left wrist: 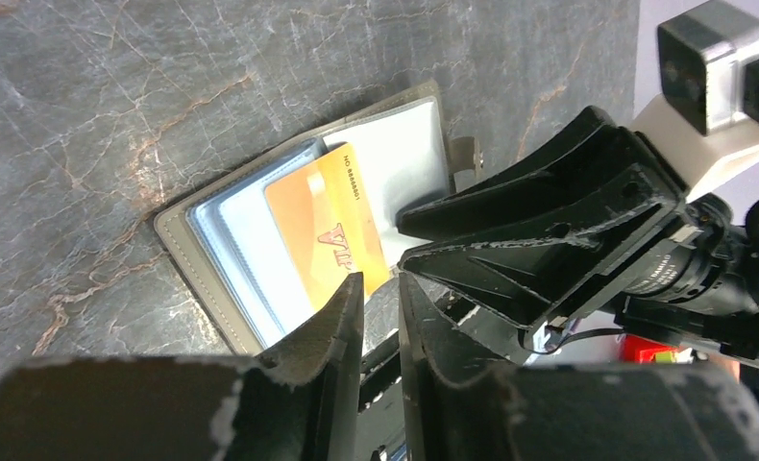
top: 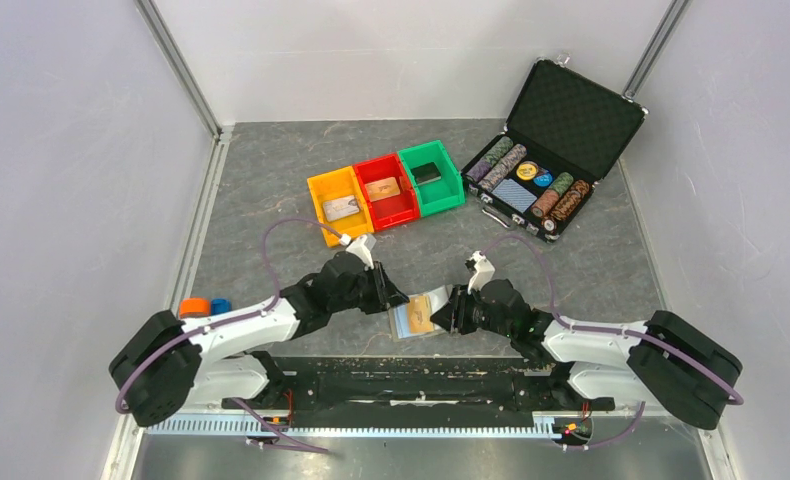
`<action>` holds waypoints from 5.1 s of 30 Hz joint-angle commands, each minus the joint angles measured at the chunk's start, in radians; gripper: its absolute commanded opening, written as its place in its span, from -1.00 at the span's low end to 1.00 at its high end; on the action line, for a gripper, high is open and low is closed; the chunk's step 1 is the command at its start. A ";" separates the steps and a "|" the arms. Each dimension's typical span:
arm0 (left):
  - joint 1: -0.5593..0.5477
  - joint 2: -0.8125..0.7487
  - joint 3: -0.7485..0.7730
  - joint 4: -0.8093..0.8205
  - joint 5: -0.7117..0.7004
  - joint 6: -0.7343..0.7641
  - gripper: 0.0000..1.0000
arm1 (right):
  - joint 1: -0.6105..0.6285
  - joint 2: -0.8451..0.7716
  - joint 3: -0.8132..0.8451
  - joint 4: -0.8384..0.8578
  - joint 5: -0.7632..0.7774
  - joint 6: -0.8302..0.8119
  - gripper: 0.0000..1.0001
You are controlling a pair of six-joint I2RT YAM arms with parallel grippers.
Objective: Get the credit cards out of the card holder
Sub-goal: Remove the credit card from the card holder, then place the credit card in the storage box.
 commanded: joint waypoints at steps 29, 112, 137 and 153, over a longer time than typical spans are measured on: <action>-0.007 0.250 -0.100 0.216 0.023 0.043 -0.67 | -0.081 0.198 -0.088 0.349 -0.177 0.099 -0.26; -0.003 -0.036 0.480 -0.535 0.425 0.564 -0.95 | -0.298 -0.248 0.133 -0.019 -0.872 -0.325 -0.81; 0.352 0.147 0.642 -0.472 -0.160 0.359 -0.96 | -0.298 -0.533 0.000 -0.199 -0.314 -0.393 0.96; 0.426 0.548 0.887 -0.211 -0.181 0.294 -0.95 | -0.298 -0.585 0.023 -0.332 -0.296 -0.454 0.96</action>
